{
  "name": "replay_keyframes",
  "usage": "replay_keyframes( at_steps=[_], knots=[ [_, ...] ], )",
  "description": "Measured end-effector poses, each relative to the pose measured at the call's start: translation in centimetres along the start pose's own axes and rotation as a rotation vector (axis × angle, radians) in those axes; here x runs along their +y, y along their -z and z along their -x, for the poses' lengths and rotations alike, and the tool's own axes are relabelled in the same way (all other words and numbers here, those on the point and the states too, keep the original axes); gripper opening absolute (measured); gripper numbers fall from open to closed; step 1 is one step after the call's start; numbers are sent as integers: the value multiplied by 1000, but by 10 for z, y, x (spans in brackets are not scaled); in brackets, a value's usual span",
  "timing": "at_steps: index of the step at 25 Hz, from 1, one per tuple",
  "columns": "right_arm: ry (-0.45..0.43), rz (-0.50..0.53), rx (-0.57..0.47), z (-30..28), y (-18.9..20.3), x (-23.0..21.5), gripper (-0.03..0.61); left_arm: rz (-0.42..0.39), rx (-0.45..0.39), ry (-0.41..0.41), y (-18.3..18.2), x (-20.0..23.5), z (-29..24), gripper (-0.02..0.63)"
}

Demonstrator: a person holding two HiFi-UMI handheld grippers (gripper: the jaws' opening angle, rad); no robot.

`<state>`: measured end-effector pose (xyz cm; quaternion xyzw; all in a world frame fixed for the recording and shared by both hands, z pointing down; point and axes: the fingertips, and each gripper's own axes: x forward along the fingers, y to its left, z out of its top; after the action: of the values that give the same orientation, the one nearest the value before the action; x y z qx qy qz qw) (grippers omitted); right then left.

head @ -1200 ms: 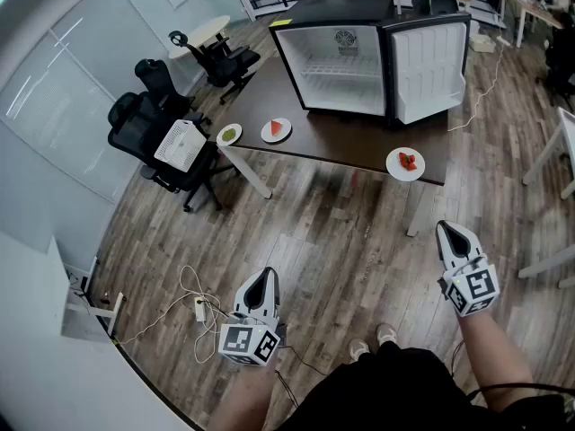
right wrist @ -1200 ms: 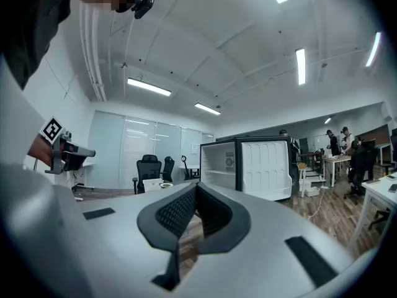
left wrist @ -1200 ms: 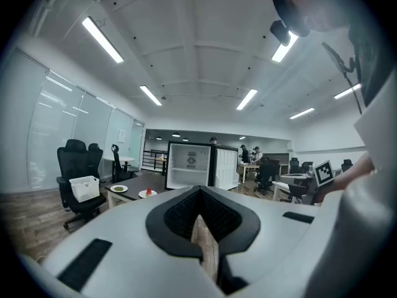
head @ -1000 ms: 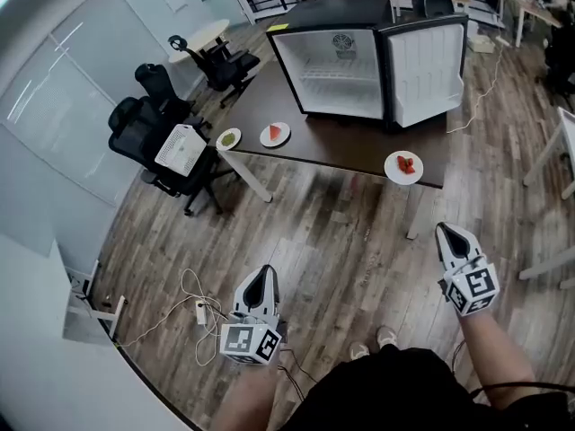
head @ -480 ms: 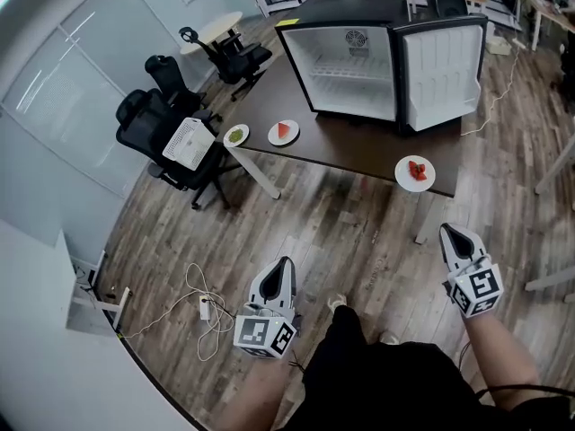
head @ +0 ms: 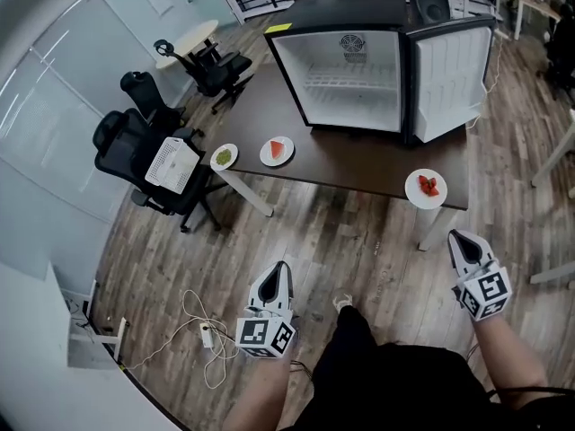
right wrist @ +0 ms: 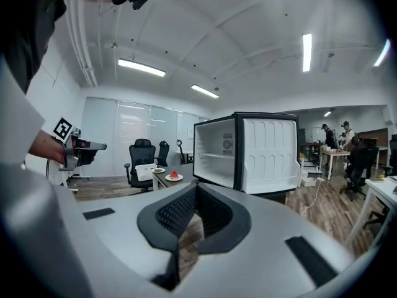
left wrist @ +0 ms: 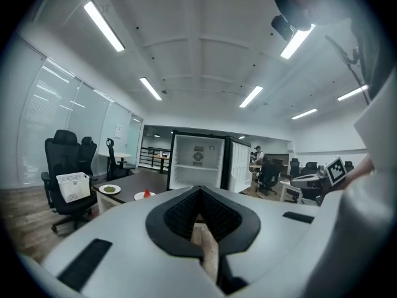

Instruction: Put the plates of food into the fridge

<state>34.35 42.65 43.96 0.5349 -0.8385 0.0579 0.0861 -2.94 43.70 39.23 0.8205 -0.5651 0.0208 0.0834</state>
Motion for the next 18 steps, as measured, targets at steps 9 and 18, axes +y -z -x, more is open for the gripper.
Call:
replay_keyframes(
  at_steps=[9, 18],
  knots=[
    [84, -49, 36, -113, -25, 6, -6, 34, 21, 103, -34, 92, -95, 3],
    [265, -89, 17, -184, -39, -14, -6, -46, -2, 279, -65, 135, -207, 3]
  ],
)
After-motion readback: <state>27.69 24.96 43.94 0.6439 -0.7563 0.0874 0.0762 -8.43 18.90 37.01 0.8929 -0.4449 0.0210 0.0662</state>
